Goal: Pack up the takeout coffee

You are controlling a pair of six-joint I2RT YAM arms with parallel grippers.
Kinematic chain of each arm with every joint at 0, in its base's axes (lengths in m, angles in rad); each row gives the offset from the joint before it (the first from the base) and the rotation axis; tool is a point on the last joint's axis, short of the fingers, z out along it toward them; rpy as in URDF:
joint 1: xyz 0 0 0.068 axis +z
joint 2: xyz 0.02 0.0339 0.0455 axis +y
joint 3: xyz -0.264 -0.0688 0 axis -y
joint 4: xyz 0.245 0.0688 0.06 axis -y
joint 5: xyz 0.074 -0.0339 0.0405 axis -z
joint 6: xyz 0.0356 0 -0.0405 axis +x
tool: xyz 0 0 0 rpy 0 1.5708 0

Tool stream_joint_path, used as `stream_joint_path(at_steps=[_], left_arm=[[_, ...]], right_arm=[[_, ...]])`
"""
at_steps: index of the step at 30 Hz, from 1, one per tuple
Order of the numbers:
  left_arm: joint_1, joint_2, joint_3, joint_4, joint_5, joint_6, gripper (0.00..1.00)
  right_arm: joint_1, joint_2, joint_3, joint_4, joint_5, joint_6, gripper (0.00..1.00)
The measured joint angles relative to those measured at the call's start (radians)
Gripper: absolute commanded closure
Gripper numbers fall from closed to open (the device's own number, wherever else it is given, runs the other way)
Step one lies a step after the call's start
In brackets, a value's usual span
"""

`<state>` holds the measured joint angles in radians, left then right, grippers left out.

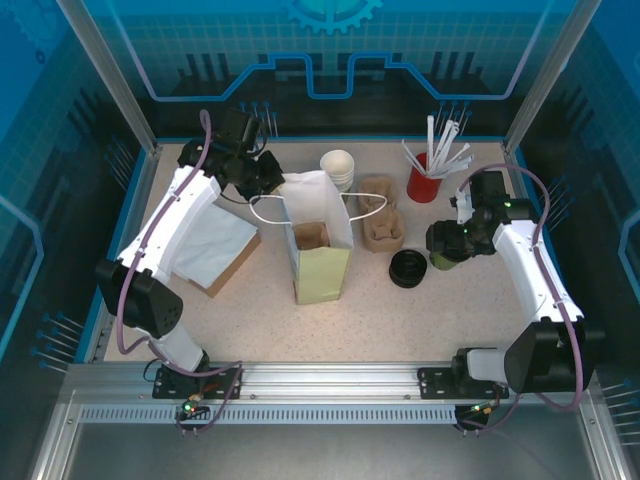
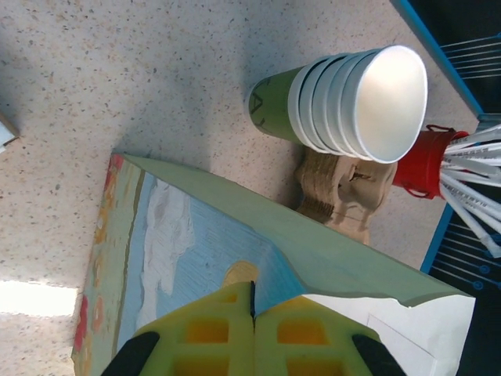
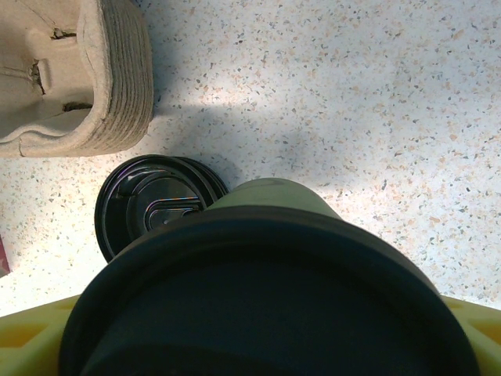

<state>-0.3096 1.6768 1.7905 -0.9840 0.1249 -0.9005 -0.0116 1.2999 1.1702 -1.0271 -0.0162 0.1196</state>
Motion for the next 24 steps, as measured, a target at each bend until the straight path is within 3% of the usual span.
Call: stream_joint_path(at_steps=[6, 9, 16, 24], left_arm=[[0.0, 0.0, -0.005, 0.044, 0.004, -0.045, 1.0], [0.001, 0.0, -0.027, 0.058, 0.007, -0.048, 0.94], [0.011, -0.009, -0.09, 0.09, 0.042, -0.038, 0.65], [0.055, -0.078, -0.092, 0.054, 0.031, 0.066, 0.3]], right_arm=[[0.0, 0.0, 0.0, 0.0, 0.0, 0.0, 0.11], [0.0, 0.0, 0.0, -0.001, 0.0, 0.0, 0.11], [0.0, 0.001, 0.014, -0.029, -0.009, -0.009, 0.11], [0.003, 0.0, 0.088, -0.09, -0.027, -0.027, 0.11]])
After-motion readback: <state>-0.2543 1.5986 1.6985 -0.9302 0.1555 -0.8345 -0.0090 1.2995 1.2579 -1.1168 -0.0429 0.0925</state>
